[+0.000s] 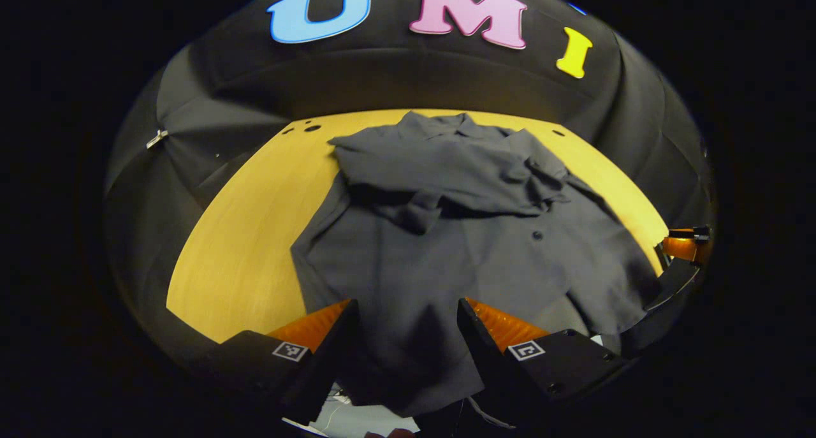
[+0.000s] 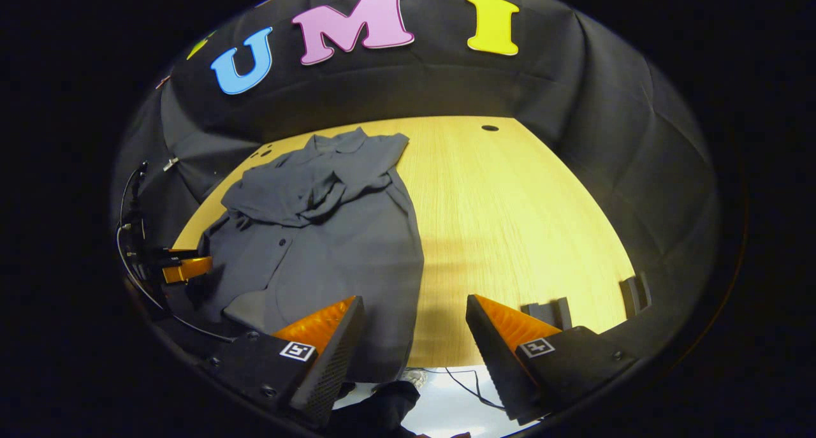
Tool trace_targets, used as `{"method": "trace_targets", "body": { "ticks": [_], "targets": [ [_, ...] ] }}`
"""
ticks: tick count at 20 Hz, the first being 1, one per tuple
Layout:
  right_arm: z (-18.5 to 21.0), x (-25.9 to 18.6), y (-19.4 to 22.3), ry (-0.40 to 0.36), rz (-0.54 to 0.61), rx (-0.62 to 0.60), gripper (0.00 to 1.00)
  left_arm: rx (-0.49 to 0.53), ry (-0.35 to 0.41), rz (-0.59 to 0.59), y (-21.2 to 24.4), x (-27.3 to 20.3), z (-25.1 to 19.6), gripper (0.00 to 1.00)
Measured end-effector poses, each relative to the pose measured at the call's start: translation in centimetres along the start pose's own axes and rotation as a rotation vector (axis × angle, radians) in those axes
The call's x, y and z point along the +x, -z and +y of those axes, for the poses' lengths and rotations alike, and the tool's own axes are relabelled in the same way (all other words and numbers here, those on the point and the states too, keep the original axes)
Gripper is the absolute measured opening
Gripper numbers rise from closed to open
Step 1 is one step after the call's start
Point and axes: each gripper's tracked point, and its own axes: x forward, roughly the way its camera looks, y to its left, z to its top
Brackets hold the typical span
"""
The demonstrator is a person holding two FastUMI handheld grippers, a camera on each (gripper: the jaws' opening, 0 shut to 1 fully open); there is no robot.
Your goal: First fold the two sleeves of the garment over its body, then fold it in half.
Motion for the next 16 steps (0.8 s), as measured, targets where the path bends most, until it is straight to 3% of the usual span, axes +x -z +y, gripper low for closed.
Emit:
{"method": "trace_targets", "body": {
  "ticks": [4, 5, 6, 7, 14, 16],
  "targets": [
    [0.8, 0.3, 1.9, 0.020, 0.047, 0.005, 0.99, 0.010, -0.074, 0.045, 2.6, -0.5, 4.3, 0.98],
    [1.0, 0.4, 2.3, 0.022, 0.057, 0.004, 0.89, 0.015, -0.098, 0.055, 3.1, -0.7, 5.5, 0.98],
    [1.3, 0.6, 2.8, 0.022, 0.067, 0.004, 0.89, 0.010, -0.111, 0.064, 3.6, -1.0, 6.5, 0.98],
    [1.6, 0.7, 3.2, 0.025, 0.078, 0.003, 0.99, -0.005, -0.107, 0.071, 4.0, -1.2, 6.9, 0.98],
    [2.3, 2.1, 6.9, 0.052, 0.179, 0.025, 0.99, -0.025, -0.031, 0.077, 5.3, -0.8, 6.5, 0.98],
    [2.3, 1.7, 6.8, 0.082, 0.168, -0.024, 1.00, -0.017, -0.031, 0.053, 5.3, -0.8, 6.4, 0.98]
  ]
}}
